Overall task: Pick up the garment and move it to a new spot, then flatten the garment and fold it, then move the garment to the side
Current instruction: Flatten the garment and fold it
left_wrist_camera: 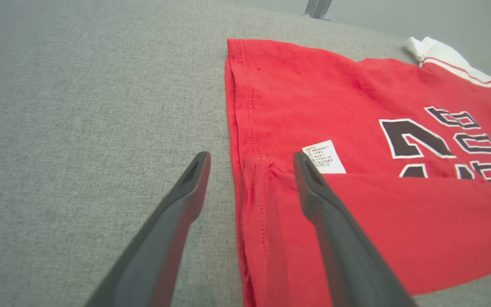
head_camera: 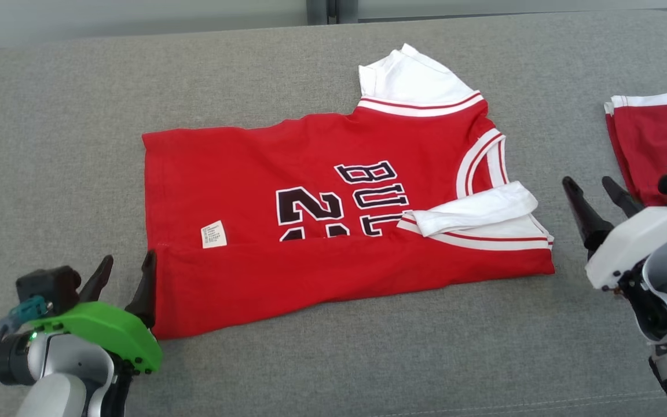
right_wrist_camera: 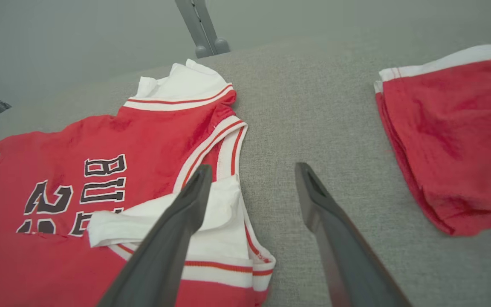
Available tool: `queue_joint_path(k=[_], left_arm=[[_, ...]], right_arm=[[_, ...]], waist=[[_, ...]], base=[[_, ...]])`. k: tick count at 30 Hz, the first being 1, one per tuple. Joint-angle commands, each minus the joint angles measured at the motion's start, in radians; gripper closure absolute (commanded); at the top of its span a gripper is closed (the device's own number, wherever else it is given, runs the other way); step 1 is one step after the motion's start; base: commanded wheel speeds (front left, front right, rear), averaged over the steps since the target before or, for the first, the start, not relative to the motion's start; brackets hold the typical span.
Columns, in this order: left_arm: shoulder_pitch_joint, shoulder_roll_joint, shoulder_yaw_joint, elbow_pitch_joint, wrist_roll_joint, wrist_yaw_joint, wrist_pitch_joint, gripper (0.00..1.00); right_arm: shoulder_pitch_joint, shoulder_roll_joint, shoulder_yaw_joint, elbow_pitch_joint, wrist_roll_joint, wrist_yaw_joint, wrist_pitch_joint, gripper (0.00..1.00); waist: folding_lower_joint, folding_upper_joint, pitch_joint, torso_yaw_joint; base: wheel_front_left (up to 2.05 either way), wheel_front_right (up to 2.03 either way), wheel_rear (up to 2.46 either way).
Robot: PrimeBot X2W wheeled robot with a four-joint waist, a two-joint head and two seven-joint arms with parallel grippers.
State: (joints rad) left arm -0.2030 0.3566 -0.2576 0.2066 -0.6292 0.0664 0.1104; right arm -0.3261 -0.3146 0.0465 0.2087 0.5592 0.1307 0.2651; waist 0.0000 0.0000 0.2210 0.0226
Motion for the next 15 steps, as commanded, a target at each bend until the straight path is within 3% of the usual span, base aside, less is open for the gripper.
queue_joint_path(k=[1, 8, 15], left_arm=[[0.050, -0.001, 0.018, -0.052, -0.003, 0.023, -0.035, 0.00], [0.163, -0.007, 0.010, -0.147, 0.040, 0.061, -0.109, 0.00], [0.167, -0.022, -0.030, -0.095, 0.052, 0.052, -0.114, 0.00]], right_arm=[[0.051, -0.021, 0.002, -0.040, -0.032, 0.000, -0.024, 0.00], [0.162, -0.098, 0.021, -0.139, -0.153, 0.000, -0.069, 0.00], [0.184, -0.067, 0.087, -0.116, -0.201, 0.000, -0.077, 0.00]], waist=[[0.0000, 0.0000, -0.007, -0.012], [0.0000, 0.0000, 0.021, -0.009], [0.0000, 0.0000, 0.053, -0.004]], base=[[0.00, 0.00, 0.00], [0.00, 0.00, 0.00], [0.00, 0.00, 0.00]])
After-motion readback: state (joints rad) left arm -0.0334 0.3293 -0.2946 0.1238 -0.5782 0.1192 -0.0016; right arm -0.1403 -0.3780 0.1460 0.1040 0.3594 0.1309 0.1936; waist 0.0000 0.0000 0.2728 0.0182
